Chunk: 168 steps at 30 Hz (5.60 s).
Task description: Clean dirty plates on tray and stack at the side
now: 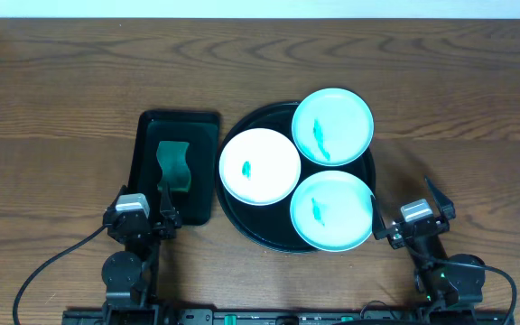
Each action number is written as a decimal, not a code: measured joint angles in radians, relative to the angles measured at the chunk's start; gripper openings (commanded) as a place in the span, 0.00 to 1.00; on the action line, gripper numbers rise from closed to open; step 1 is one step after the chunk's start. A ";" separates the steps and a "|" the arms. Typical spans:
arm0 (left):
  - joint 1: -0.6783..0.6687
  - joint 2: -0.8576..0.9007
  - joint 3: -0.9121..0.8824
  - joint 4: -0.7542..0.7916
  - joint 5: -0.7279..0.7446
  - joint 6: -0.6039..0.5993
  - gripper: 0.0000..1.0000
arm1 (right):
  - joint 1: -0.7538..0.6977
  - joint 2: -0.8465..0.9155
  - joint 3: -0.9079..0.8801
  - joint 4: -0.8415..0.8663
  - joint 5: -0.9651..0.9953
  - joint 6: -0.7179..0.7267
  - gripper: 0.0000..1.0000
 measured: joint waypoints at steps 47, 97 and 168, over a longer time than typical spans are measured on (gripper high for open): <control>0.000 0.000 0.000 0.000 0.000 0.000 0.78 | 0.000 0.000 0.000 0.000 0.000 0.000 0.99; 0.000 0.000 0.000 0.000 0.000 0.000 0.78 | 0.000 0.001 -0.002 0.111 0.029 0.000 0.99; -0.002 1.298 1.150 -0.930 0.397 -0.256 0.78 | 0.117 1.451 1.336 -0.946 -0.237 0.424 0.73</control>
